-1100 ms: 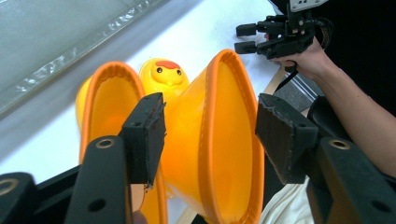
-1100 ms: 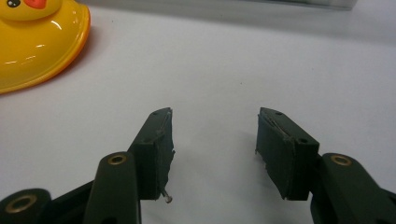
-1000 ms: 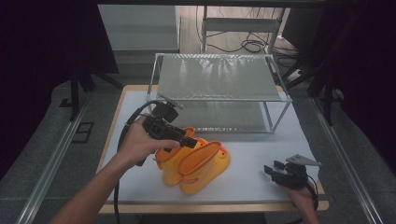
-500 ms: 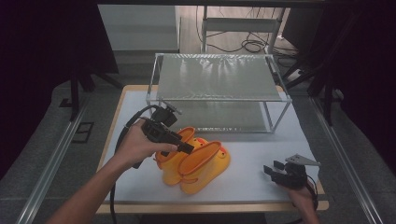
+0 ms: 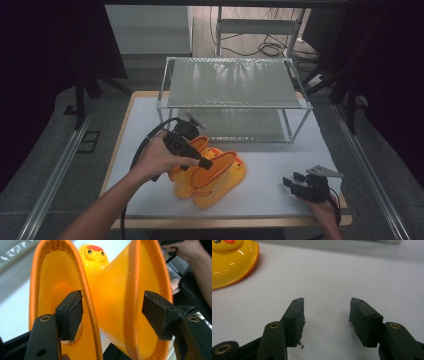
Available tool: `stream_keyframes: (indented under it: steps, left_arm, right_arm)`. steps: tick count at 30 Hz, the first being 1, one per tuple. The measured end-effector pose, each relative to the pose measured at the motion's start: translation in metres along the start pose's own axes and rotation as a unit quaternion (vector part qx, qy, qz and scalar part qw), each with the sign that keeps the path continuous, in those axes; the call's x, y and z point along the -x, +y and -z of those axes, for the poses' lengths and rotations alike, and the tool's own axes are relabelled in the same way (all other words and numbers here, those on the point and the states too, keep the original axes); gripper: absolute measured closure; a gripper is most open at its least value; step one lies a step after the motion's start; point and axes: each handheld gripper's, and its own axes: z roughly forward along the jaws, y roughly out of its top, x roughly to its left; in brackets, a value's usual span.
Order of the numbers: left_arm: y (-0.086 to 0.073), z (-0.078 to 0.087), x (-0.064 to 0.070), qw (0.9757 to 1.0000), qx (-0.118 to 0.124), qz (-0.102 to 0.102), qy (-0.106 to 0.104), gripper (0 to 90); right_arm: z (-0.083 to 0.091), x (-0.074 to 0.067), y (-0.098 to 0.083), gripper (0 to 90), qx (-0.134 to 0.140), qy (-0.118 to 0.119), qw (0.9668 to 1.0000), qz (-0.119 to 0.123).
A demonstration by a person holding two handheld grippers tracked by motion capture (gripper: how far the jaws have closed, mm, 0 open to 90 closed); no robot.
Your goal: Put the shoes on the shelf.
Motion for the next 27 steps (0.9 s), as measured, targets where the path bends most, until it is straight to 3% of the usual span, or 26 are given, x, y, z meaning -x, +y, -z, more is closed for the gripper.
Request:
stream_keyframes:
  steps: [9,17,27]
  left_arm:
    - [0.005,-0.015,0.003,0.9993,-0.017,0.006,0.033,43.5]
    - [0.005,-0.014,0.001,0.9988,-0.006,0.012,0.048,79.5]
    - [0.008,-0.009,-0.012,0.9994,0.019,0.025,0.012,82.0]
  right_arm:
    - [-0.001,0.001,0.0,45.3,0.0,-0.002,1.0,-0.003]
    - [0.0,0.001,0.0,45.5,-0.001,-0.006,1.0,-0.005]
    - [0.001,0.003,0.0,45.7,0.001,-0.008,0.9999,-0.012]
